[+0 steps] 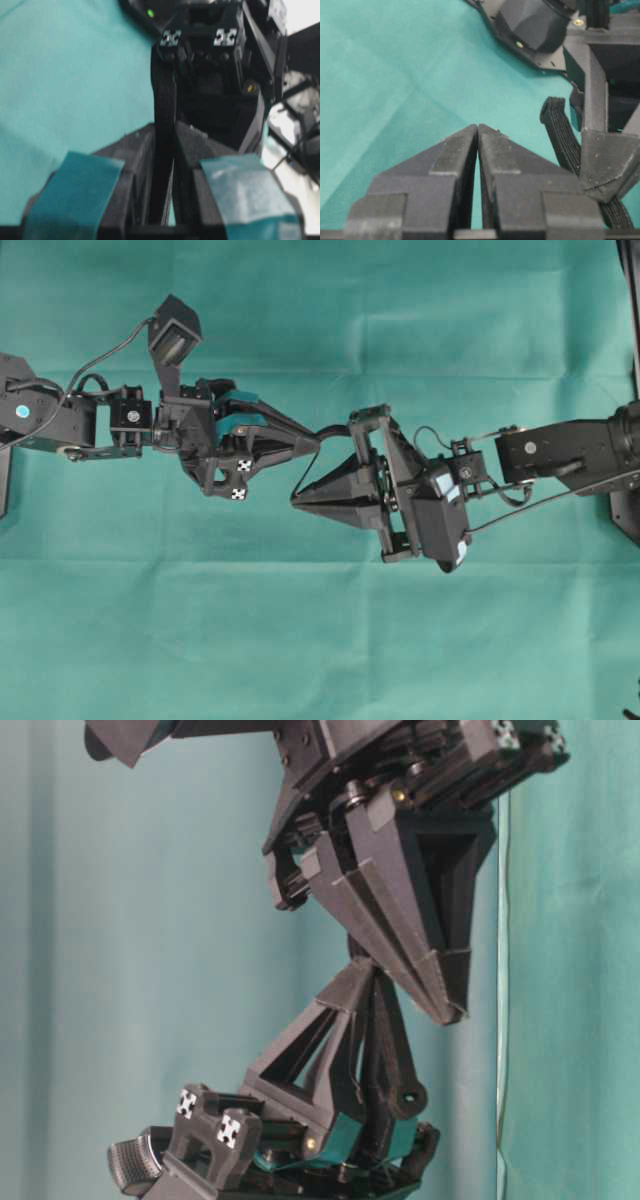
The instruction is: Peel off the Velcro with your right arm.
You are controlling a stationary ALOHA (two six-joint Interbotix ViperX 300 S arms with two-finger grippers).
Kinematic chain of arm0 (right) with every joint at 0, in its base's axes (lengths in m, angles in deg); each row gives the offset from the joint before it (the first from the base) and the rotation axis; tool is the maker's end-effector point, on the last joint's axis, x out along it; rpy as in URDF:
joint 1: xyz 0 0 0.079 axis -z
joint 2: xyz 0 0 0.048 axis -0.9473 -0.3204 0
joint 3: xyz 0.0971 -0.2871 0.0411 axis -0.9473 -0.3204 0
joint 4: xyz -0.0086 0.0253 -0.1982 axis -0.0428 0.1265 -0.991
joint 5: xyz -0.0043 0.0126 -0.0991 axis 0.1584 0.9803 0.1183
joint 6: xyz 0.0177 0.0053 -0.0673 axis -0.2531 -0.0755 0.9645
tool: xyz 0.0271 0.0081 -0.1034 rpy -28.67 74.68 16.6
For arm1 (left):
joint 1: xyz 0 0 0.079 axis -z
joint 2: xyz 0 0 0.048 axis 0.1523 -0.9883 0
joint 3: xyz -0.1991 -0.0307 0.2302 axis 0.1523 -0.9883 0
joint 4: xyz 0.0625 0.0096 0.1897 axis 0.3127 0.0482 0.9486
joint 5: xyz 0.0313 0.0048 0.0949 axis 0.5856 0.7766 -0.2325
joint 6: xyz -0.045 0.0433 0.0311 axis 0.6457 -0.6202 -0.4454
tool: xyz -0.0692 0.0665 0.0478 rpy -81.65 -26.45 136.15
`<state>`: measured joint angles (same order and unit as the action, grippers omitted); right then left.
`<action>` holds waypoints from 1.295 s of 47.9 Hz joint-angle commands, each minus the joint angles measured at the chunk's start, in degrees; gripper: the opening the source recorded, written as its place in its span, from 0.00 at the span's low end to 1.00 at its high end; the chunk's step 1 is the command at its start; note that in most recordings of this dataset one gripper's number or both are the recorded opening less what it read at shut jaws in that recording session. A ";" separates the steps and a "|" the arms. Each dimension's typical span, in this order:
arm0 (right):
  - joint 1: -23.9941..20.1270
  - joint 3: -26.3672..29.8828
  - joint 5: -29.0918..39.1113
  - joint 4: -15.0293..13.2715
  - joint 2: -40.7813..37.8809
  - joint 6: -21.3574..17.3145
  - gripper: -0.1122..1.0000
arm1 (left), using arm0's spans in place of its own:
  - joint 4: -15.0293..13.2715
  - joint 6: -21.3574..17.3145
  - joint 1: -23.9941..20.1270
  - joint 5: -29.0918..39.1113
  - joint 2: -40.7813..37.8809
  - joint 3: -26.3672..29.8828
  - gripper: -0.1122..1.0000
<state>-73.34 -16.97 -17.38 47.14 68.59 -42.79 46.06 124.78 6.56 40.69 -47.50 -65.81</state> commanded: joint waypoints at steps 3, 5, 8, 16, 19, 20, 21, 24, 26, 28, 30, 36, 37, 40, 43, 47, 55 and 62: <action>-2.02 1.32 0.18 -1.05 0.35 -0.18 0.02 | -0.18 -0.18 -0.44 -0.53 0.70 1.32 0.19; -2.20 1.32 0.35 -1.05 0.35 -0.26 0.02 | -0.18 -0.18 -0.44 -0.53 0.79 1.32 0.19; -2.46 1.32 0.79 -1.05 0.35 -0.35 0.02 | -0.18 -0.18 -0.44 -0.53 0.70 1.32 0.19; -3.16 0.97 2.20 -1.05 0.35 -0.97 0.02 | -0.18 -0.18 -0.44 -0.53 0.79 1.41 0.19; -3.34 0.79 2.64 -1.05 0.35 -1.32 0.02 | -0.26 -0.18 -0.44 -0.53 0.79 1.49 0.19; -3.43 0.70 2.81 -1.05 0.35 -1.32 0.02 | -0.18 -0.18 -0.44 -0.44 0.79 1.49 0.19; -3.52 0.70 2.81 -1.14 0.35 -1.32 0.02 | -0.18 -0.18 -0.44 -0.53 0.79 1.49 0.19; -3.52 0.62 2.90 -1.05 0.35 -1.32 0.02 | -0.18 -0.18 -0.44 -0.53 0.79 1.58 0.19; -3.52 0.62 2.90 -1.05 0.35 -1.32 0.02 | -0.18 -0.09 -0.44 -0.44 0.79 1.58 0.19; -3.52 0.53 2.99 -1.05 0.35 -1.32 0.02 | -0.18 -0.09 -0.44 -0.44 0.79 1.58 0.19; -3.43 0.53 2.90 -1.05 0.35 -1.32 0.02 | -0.18 0.00 -0.44 -0.44 0.79 1.58 0.19; -3.43 0.44 2.99 -0.79 0.62 -1.32 0.02 | -0.18 0.09 -0.35 -0.53 0.70 1.49 0.19; -3.43 0.35 3.08 -0.79 0.70 -1.32 0.02 | -0.18 0.09 -0.35 -0.53 0.79 1.49 0.19; -3.25 0.18 3.25 -0.79 0.97 -1.32 0.02 | -0.18 0.09 -0.18 -0.44 0.70 1.58 0.19; -3.08 -0.18 3.78 -0.70 1.32 -1.32 0.02 | -0.18 0.09 -0.18 -0.44 0.79 1.58 0.19; -2.90 -0.62 4.75 -0.70 2.11 -1.41 0.02 | -0.18 0.09 -0.09 -0.44 0.79 1.58 0.19; -2.81 -1.23 5.19 0.26 3.34 -1.41 0.02 | -0.18 0.09 0.00 -0.44 0.79 1.49 0.19; -2.55 -1.41 5.01 1.32 3.52 -1.41 0.02 | -0.18 0.09 0.18 -0.44 0.79 1.41 0.19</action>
<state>-75.97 -18.81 -12.11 47.76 70.61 -44.02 45.97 124.96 6.74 40.69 -47.50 -65.72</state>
